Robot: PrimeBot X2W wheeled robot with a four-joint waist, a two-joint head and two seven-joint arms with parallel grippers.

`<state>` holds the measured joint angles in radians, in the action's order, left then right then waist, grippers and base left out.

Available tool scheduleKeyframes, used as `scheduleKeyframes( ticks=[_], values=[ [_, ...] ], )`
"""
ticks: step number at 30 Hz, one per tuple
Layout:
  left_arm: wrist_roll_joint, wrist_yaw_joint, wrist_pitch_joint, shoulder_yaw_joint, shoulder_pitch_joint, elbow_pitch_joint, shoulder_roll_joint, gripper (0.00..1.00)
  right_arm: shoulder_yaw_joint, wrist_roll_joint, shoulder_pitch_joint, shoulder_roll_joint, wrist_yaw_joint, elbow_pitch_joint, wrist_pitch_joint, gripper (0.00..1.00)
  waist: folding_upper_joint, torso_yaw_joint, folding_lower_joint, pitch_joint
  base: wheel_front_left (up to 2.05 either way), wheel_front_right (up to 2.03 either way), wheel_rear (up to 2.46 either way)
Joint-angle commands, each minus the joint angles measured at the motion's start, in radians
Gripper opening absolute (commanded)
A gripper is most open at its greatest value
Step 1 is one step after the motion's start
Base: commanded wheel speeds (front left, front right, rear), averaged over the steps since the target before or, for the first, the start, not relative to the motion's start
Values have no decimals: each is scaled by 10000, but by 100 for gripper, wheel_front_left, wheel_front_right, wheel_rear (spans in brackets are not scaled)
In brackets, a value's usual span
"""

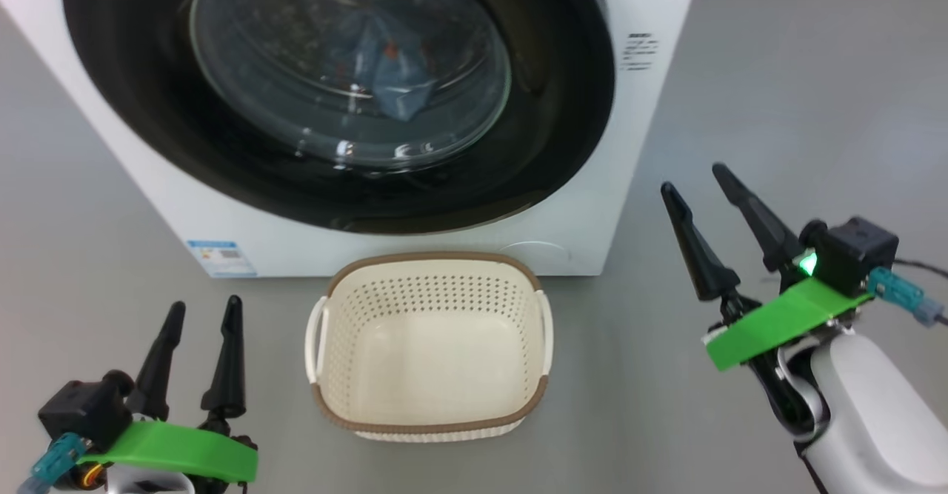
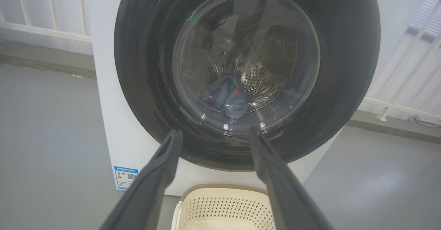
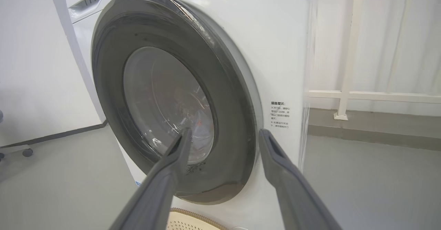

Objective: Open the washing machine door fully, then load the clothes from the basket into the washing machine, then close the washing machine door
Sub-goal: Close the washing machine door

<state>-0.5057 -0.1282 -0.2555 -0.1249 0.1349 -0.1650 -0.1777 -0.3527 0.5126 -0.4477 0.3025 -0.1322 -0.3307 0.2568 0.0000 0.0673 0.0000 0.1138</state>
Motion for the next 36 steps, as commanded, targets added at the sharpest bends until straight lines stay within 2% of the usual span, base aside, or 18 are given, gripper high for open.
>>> scheduleKeyframes(
  ticks=[1, 12, 36],
  values=[
    [92, -25, -63, 456, 54, 205, -253, 100, 45, 21, 367, -135, 15, 371, 49, 100, 0, -543, 0, -403, 0, 0, 0],
    [-129, -25, -63, 375, -193, 273, -119, 100, 1087, -331, 1853, -482, 15, 1172, 49, 100, 0, -918, 0, -496, 0, 0, 0],
    [-304, -25, -63, 113, -180, 203, -311, 100, 1115, -549, 2349, -622, 15, 1160, 49, 100, 0, -897, 0, -626, 0, 0, 0]
  ],
)
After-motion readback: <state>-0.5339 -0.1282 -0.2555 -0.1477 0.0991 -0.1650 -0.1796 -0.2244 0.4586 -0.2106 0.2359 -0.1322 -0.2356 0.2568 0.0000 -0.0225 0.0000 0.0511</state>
